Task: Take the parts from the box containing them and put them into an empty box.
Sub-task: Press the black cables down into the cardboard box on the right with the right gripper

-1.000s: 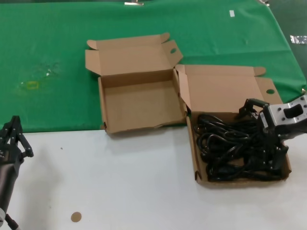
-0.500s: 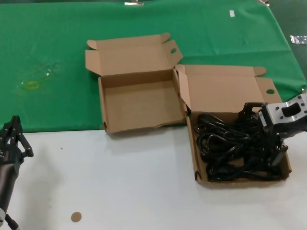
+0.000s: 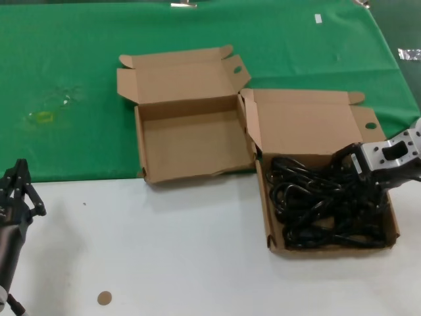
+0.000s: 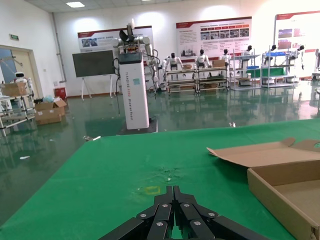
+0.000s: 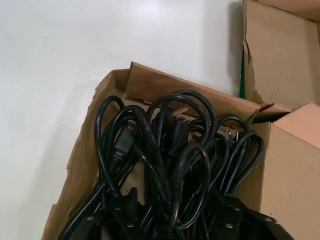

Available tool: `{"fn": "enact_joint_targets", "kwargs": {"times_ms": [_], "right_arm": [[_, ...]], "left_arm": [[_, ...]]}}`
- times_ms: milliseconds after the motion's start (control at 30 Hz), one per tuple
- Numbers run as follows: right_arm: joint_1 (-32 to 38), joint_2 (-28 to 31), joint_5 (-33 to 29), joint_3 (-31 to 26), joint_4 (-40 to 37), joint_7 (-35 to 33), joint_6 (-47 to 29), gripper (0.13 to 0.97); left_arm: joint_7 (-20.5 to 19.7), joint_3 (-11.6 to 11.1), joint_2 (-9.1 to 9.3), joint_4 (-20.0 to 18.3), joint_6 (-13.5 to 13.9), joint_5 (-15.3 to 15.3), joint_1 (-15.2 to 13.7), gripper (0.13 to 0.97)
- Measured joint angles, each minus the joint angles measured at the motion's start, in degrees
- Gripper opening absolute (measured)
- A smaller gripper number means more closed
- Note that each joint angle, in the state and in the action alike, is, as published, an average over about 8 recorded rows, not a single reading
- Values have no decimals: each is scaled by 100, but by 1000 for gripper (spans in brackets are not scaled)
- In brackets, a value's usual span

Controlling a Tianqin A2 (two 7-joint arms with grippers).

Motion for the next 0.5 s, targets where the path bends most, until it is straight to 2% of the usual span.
{"fn": "enact_joint_targets", "kwargs": {"times_ms": [233,267,500], "right_arm": [[81,-113,-52,9,-154,-46,38,478],[92,-125,-59,10,-173,-50,42,478],[135,-146,-61,32,-202,-29,1,321]], "left_arm": [[0,0,0,0,0,0,0,152],[0,0,0,0,0,0,0,152],[0,0,0,0,0,0,0,152]]}}
